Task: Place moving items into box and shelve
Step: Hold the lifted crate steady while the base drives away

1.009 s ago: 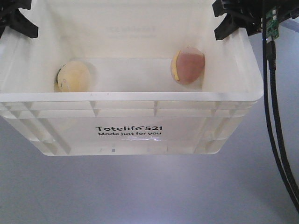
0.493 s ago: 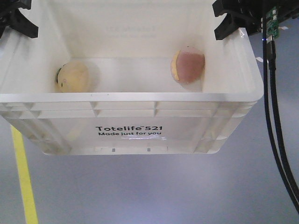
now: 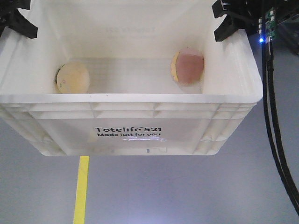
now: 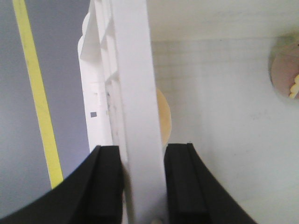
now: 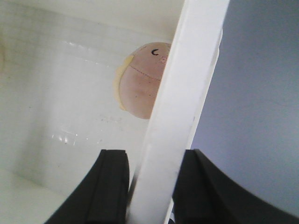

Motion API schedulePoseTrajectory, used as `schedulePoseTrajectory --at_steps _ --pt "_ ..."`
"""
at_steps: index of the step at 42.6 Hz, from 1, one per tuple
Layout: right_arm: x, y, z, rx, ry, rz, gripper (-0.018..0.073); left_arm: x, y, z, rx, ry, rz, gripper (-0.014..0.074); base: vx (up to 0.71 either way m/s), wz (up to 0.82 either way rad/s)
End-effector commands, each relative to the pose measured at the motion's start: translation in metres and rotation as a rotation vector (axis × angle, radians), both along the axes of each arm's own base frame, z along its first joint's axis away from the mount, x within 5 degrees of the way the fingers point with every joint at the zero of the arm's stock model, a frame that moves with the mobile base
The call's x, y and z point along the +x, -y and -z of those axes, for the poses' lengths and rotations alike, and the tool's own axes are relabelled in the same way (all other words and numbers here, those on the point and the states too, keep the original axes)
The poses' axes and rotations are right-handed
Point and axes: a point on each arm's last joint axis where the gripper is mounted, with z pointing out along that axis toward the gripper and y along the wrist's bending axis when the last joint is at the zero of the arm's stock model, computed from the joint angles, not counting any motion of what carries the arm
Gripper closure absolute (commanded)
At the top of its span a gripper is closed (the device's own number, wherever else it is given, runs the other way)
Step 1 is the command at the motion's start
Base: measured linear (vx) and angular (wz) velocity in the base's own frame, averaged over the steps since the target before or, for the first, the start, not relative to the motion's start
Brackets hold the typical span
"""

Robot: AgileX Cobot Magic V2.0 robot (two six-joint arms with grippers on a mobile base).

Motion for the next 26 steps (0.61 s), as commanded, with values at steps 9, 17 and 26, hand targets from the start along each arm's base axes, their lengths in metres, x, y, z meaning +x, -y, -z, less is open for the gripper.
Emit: schedulePoseTrajectory --at_steps 9,17,26 --pt "-0.0196 -0.0143 -0.0392 0.191 0.14 -0.063 0.0562 -0.0138 0.0164 -0.0371 -0.191 0.161 0.029 0.0601 0.3 0.47" --pt "-0.0196 -0.0144 -0.0392 0.192 0.14 -0.064 0.0562 -0.0138 0.0164 -0.0371 -0.191 0.161 0.029 0.0601 0.33 0.37" --pt "-0.0196 -0.0144 -0.0392 0.192 0.14 -0.064 0.0562 -0.0138 0.0164 -0.0371 -0.191 0.161 0.029 0.0601 0.39 0.24"
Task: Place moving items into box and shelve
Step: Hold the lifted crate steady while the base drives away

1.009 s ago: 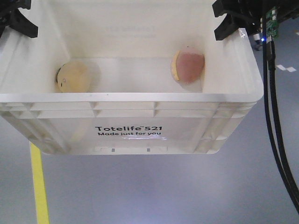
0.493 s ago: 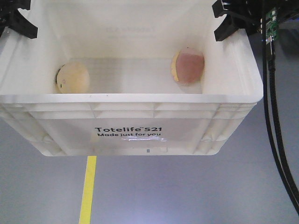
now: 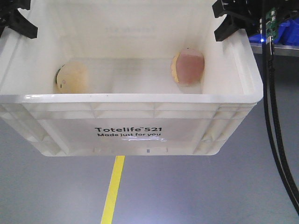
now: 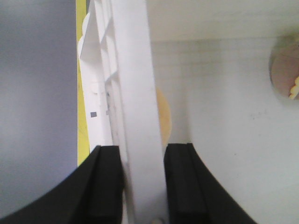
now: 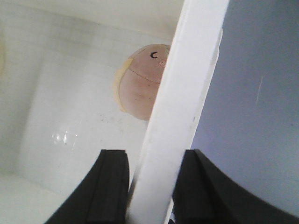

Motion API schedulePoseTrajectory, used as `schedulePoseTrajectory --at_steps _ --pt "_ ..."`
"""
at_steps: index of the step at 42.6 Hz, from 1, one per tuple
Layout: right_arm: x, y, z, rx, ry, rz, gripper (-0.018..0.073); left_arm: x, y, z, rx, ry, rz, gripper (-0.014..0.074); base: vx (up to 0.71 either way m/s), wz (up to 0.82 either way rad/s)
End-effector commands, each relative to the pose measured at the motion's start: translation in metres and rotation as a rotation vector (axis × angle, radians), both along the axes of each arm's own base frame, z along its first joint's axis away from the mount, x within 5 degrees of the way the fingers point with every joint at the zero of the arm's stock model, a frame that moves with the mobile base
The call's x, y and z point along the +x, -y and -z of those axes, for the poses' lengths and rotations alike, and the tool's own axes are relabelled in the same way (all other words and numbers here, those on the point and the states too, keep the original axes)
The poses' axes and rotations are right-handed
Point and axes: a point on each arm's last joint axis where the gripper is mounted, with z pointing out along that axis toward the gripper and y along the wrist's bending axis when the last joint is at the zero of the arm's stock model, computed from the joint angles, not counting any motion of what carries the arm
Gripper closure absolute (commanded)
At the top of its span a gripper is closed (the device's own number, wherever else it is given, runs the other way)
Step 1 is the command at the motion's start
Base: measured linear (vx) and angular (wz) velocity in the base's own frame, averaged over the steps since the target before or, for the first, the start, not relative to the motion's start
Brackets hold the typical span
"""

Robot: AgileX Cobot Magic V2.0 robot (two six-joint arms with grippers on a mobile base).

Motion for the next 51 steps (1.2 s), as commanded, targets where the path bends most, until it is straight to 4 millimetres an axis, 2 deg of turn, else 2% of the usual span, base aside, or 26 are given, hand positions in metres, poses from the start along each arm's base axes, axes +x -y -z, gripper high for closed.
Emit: schedulePoseTrajectory --at_steps 1,22,51 --pt "-0.0196 -0.0144 -0.0392 0.192 0.14 -0.064 0.0562 -0.0135 0.0164 -0.0368 -0.192 0.16 0.029 0.0601 0.4 0.23" --pt "-0.0199 -0.0144 -0.039 0.191 0.136 -0.065 0.0562 -0.0134 0.0164 -0.0367 -0.192 0.16 0.029 0.0601 0.42 0.17" --pt "-0.0198 -0.0141 -0.0389 0.187 0.137 -0.064 0.0562 -0.013 0.0164 -0.0363 -0.191 0.159 0.029 0.0601 0.48 0.02"
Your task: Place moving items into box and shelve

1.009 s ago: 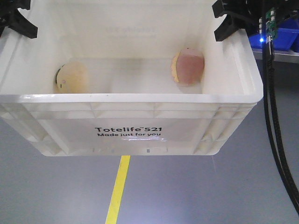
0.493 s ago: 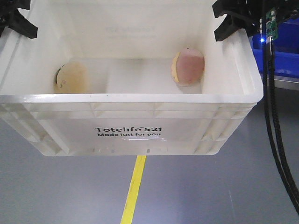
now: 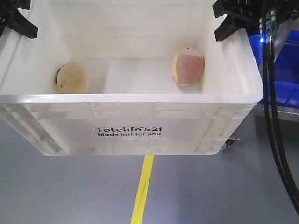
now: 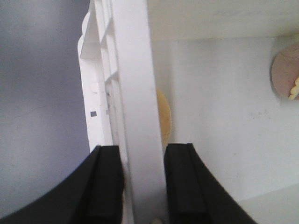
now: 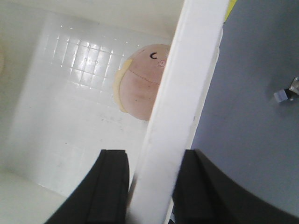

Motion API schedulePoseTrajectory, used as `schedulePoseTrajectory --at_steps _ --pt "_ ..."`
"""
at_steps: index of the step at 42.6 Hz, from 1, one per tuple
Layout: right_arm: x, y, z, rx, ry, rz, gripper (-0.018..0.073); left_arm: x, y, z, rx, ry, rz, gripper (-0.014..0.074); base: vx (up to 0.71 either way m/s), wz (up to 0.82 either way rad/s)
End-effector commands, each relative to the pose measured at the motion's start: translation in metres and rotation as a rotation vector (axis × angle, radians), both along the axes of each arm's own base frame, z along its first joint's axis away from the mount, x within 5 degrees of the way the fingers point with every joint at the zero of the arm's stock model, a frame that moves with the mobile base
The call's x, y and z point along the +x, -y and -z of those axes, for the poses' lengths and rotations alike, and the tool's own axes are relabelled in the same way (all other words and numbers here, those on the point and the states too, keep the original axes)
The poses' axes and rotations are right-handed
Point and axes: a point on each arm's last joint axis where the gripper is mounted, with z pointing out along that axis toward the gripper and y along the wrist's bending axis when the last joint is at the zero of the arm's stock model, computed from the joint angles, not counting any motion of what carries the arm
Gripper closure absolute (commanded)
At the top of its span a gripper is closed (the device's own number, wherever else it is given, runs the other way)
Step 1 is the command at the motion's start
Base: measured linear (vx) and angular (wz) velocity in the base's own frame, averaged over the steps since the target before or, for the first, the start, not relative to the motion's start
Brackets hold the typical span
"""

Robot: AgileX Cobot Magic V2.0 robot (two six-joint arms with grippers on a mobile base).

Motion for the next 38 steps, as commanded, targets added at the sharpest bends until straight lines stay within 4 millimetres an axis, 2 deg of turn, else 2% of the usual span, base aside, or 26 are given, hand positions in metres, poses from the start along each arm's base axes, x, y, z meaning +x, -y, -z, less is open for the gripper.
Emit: schedulePoseTrajectory --at_steps 1,38 --pt "-0.0193 -0.0143 -0.0383 0.187 0.135 -0.064 0.0562 -0.013 0.0163 -0.0362 -0.189 0.159 0.028 0.0601 0.49 -0.03" --pt "-0.0195 -0.0148 -0.0385 0.194 0.133 -0.066 0.0562 -0.0129 0.016 -0.0361 -0.185 0.159 0.027 0.0601 0.51 0.03"
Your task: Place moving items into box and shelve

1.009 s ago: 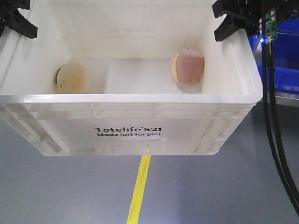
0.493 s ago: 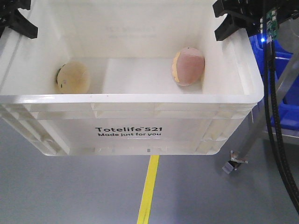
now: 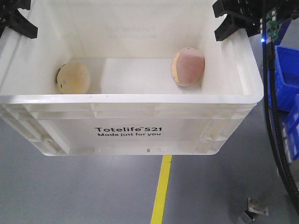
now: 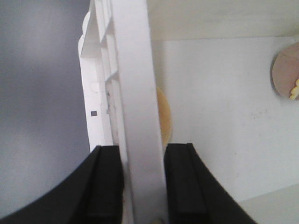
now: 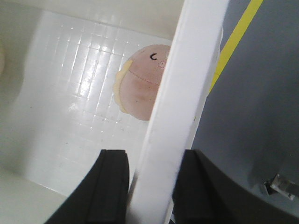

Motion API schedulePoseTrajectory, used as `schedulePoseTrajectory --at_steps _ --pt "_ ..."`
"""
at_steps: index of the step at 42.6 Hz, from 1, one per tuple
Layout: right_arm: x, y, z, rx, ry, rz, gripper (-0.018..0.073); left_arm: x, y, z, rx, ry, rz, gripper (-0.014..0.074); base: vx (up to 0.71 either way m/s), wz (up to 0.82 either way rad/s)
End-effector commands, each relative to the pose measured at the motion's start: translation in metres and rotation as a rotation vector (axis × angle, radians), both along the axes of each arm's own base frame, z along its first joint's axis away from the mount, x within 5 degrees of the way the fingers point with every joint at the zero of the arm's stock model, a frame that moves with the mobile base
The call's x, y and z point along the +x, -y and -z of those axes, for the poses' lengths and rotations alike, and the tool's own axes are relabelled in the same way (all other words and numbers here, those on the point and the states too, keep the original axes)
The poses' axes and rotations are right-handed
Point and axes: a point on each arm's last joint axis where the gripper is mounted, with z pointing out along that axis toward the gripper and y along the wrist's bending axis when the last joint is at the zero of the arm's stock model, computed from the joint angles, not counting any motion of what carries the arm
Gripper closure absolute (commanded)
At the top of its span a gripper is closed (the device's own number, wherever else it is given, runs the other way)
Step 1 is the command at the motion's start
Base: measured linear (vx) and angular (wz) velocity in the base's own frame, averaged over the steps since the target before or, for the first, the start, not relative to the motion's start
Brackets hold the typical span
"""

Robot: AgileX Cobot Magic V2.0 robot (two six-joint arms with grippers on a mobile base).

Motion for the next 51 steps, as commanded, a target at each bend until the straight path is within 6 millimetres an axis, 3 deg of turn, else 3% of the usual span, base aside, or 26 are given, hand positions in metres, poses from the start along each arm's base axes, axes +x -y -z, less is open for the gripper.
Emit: schedulePoseTrajectory --at_steps 1,51 --pt "-0.019 -0.0149 -0.0378 0.193 0.131 -0.066 0.0562 -0.0129 0.016 -0.0361 -0.185 0.159 0.027 0.0601 0.52 0.02" --pt "-0.019 -0.0148 -0.0378 0.192 0.13 -0.067 0.0562 -0.0129 0.016 -0.0361 -0.185 0.159 0.027 0.0601 0.51 -0.01"
